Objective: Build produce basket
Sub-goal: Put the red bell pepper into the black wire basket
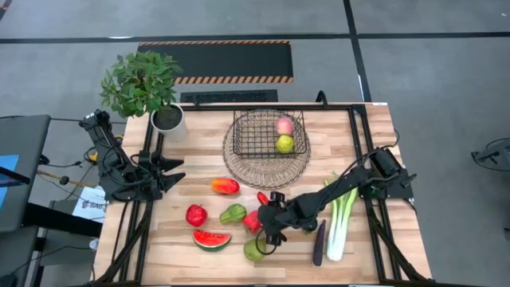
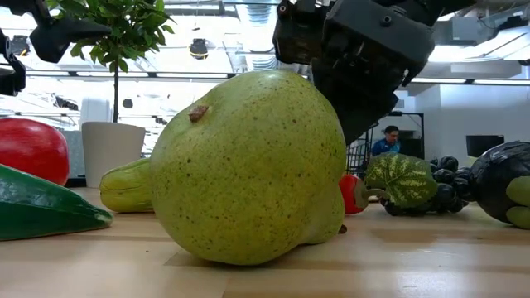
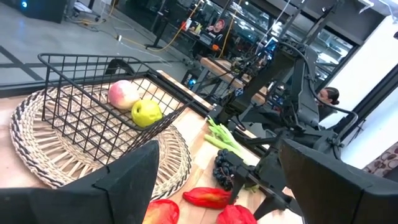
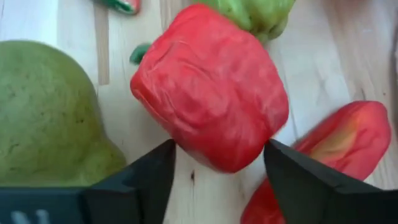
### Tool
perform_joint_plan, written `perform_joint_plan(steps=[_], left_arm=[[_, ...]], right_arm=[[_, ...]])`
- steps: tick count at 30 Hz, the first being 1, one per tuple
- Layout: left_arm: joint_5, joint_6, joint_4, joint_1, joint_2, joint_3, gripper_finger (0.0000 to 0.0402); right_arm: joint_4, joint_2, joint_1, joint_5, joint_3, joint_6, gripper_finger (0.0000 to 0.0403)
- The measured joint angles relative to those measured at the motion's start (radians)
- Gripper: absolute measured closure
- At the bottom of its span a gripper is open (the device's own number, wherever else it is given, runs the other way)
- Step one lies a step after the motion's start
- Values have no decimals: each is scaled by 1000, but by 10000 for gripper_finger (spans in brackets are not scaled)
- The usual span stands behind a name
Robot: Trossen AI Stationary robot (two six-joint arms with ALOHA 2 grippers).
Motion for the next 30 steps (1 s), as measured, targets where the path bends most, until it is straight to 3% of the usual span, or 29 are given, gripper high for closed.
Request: perform_joint_plan(steps=[7, 14, 18, 22, 26, 30], left_arm=[[0, 4, 0, 0, 0, 0, 86], [0, 2, 0, 0, 0, 0, 86], [0, 2, 0, 0, 0, 0, 86], [-1, 2, 0, 0, 0, 0, 86], [-6, 1, -1, 0, 0, 0, 86], [-6, 1, 0, 0, 0, 0, 86]], right_arm=[[-2, 0, -4, 0, 0, -24, 216], [-13, 0, -3, -13, 0, -41, 236], [-94, 1, -3, -31, 35, -53, 208], [-224, 1, -7, -33, 112, -77, 148], [-278, 1, -16, -38, 184, -181, 90], [-278, 1, -31, -19, 251, -318, 60]])
